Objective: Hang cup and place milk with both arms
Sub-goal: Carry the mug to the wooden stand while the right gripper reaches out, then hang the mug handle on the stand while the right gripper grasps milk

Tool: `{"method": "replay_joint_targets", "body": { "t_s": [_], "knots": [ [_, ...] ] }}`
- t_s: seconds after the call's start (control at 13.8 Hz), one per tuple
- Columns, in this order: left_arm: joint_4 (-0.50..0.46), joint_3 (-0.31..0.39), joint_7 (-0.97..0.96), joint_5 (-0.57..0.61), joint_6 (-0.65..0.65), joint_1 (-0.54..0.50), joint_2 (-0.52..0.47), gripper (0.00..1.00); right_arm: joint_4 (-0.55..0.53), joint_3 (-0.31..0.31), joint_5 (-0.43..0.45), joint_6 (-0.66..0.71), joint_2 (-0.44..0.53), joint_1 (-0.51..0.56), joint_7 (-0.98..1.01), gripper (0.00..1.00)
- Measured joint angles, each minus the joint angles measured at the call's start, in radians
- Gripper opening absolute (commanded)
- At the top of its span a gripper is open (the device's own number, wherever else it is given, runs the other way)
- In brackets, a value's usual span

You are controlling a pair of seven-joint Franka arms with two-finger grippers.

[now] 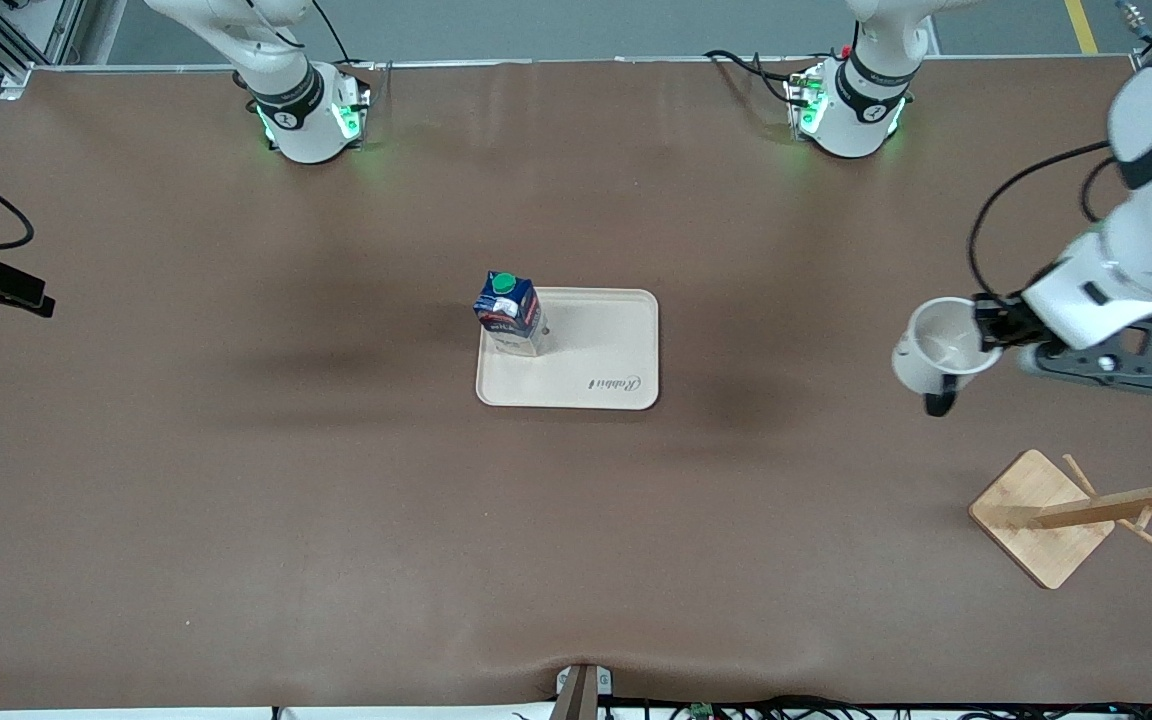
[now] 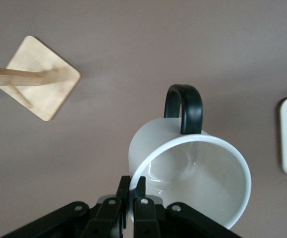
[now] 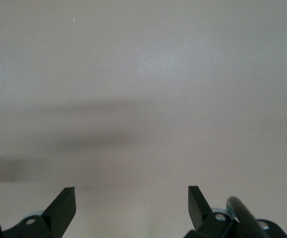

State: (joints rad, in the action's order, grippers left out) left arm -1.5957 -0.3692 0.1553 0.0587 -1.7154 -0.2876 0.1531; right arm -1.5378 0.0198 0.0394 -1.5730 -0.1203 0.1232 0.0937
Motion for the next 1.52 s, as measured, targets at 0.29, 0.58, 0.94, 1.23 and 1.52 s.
{"method": "replay_joint_targets", "body": {
  "t_s": [0.29,0.58,0.94,1.23,1.52],
  "knots": [
    [0.001,0.001,0.21,0.0,0.001,-0.106,0.0,0.0,0.0,-0.003,0.0,-0.002,-0.059,-0.001,0.001,1.0],
    [0.02,0.002,0.344,0.0,0.0,-0.187,0.003,0.0,-0.003,-0.018,-0.027,-0.024,-0.117,-0.017,0.002,1.0],
    [0.056,0.004,0.403,0.0,-0.003,-0.239,0.054,0.0,-0.052,-0.029,-0.115,-0.01,-0.139,-0.159,-0.255,1.0],
    [0.131,0.004,0.442,0.0,-0.007,-0.261,0.125,0.0,-0.097,-0.036,-0.118,-0.041,-0.115,-0.334,-0.457,1.0],
    [0.201,0.004,0.475,0.0,-0.007,-0.271,0.184,0.0,-0.173,-0.037,-0.178,-0.174,-0.102,-0.422,-0.616,1.0]
  ]
}}
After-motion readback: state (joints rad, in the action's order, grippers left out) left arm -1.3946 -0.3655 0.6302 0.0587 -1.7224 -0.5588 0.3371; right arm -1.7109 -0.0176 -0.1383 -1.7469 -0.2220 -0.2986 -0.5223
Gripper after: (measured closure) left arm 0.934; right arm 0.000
